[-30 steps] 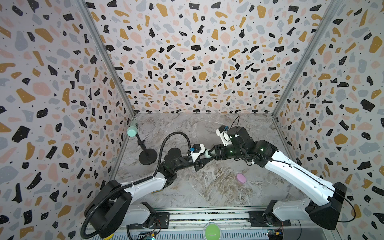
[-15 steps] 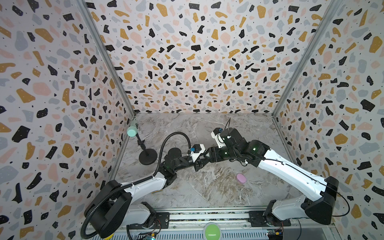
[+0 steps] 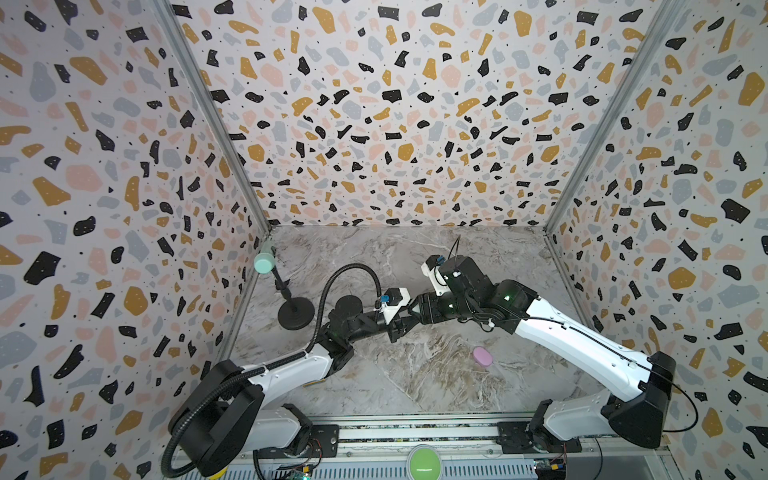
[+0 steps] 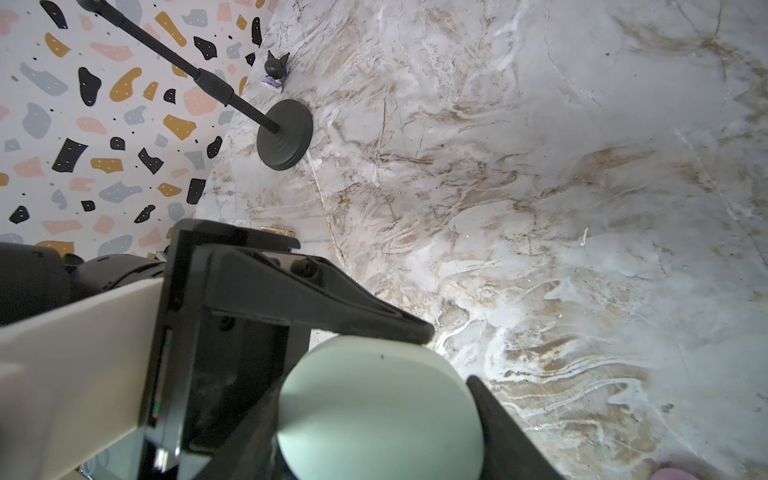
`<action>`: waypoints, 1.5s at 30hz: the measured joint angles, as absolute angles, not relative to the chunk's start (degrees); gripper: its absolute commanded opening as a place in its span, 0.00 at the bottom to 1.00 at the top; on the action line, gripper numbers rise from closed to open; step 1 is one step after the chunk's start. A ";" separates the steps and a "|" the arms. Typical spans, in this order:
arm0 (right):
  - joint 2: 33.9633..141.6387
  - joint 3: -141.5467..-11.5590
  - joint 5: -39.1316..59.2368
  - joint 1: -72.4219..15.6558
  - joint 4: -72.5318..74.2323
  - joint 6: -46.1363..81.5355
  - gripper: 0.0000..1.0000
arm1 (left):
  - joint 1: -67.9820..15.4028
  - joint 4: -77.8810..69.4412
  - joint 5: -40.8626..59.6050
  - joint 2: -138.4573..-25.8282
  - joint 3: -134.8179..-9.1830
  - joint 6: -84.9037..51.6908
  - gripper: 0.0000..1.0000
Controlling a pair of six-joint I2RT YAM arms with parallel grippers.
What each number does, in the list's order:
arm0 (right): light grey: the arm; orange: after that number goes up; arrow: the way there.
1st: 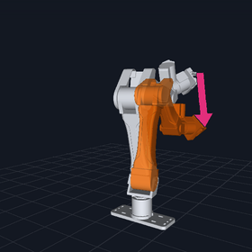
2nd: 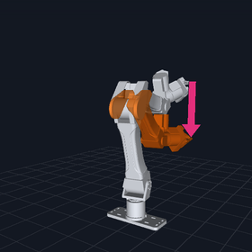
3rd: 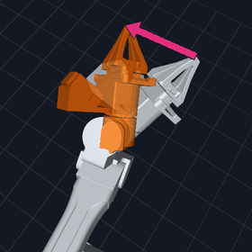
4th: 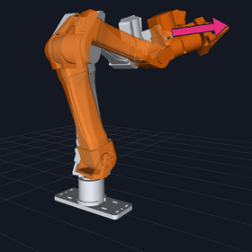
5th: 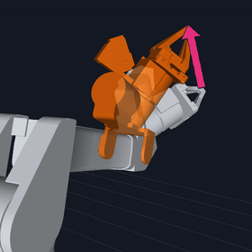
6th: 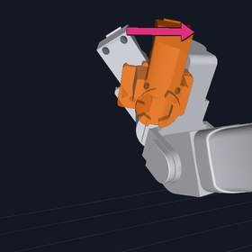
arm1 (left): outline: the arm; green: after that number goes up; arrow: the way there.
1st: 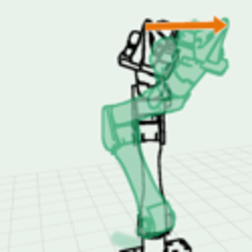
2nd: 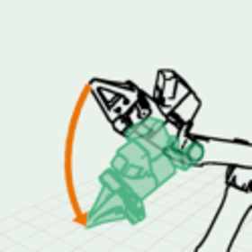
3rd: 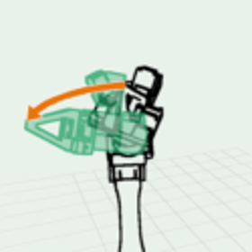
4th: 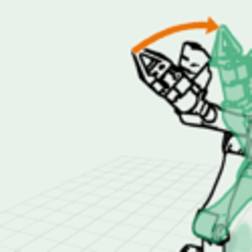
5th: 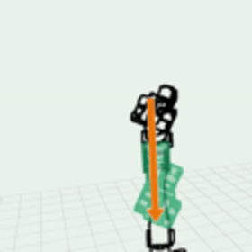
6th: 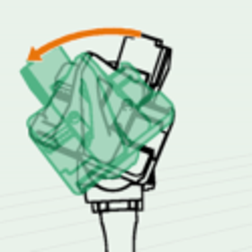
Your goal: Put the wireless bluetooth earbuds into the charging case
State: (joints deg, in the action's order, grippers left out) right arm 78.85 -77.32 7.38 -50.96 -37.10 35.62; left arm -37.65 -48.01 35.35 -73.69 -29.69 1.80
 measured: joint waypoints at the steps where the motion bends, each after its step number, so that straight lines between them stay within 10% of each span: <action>1: 78.81 -77.17 7.27 -50.96 -36.86 35.62 0.47 | -37.65 -48.01 35.22 -73.71 -29.69 1.78 0.49; 8: 77.06 -73.28 6.94 -48.36 -34.35 35.68 0.46 | -37.67 -47.51 31.68 -73.52 -29.54 1.69 1.00; 45: 94.74 -50.37 -9.19 -48.66 -14.57 30.98 0.49 | -37.67 -31.86 -1.76 -62.08 -20.60 -7.35 1.00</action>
